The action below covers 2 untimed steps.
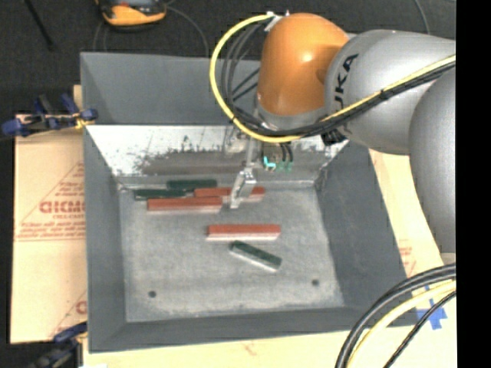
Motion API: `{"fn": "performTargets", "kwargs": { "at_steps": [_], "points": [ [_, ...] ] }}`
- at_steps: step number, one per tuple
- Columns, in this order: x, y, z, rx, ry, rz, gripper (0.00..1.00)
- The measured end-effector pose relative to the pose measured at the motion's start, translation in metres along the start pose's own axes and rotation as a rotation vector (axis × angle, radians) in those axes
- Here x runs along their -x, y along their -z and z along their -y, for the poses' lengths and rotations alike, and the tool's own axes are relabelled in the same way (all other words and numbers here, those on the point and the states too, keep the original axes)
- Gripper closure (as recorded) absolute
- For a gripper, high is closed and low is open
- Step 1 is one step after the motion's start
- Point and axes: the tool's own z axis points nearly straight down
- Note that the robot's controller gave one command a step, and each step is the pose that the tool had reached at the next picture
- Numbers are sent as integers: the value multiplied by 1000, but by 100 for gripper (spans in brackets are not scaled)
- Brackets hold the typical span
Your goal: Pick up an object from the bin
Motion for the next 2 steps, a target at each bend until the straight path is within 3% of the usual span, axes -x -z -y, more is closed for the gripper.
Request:
{"fn": "performTargets", "kwargs": {
  "at_steps": [1, 2],
  "points": [
    [1, 6, 0, 1, -1, 9, 0],
    [-10, -65, 29, 1, -23, 12, 0]
  ]
}}
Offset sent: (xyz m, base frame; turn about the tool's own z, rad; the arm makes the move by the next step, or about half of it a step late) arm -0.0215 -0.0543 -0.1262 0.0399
